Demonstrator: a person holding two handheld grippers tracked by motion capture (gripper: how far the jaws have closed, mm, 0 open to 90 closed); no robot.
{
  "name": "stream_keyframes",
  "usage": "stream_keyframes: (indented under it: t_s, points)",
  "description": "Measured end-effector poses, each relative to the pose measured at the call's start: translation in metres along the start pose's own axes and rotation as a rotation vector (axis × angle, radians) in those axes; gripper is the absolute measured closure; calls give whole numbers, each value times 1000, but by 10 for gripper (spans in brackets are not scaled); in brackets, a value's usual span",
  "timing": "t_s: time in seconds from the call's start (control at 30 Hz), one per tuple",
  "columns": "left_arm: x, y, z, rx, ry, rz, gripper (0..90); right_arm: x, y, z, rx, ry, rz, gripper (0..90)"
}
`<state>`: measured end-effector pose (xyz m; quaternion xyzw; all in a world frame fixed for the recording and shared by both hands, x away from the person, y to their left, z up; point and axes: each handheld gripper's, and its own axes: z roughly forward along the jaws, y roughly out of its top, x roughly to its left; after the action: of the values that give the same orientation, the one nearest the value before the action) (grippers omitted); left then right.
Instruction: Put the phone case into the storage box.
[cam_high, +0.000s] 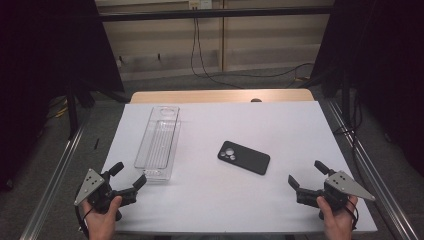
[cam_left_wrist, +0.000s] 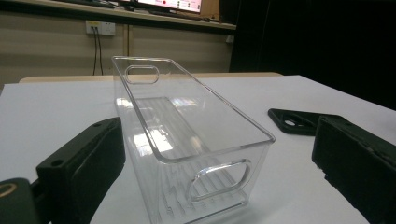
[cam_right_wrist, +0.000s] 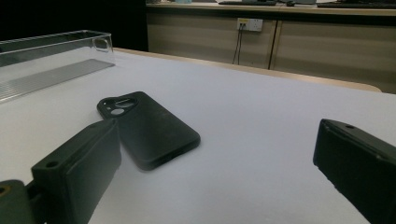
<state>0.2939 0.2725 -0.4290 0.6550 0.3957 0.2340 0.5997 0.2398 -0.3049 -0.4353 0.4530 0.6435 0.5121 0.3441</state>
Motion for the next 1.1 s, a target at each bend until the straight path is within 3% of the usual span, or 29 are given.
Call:
stream_keyframes:
  t_s: [0.53,1.03,1.1]
  points:
    - [-1,0,0,5,-15,-11,27,5,-2,6,59,3,-34,6]
    - [1,-1,1,16,-15,-28,30,14,1,12,93,86,-43,3]
    - [1,0,1,15,-14,-32,29,16,2,16,114,121,-43,4]
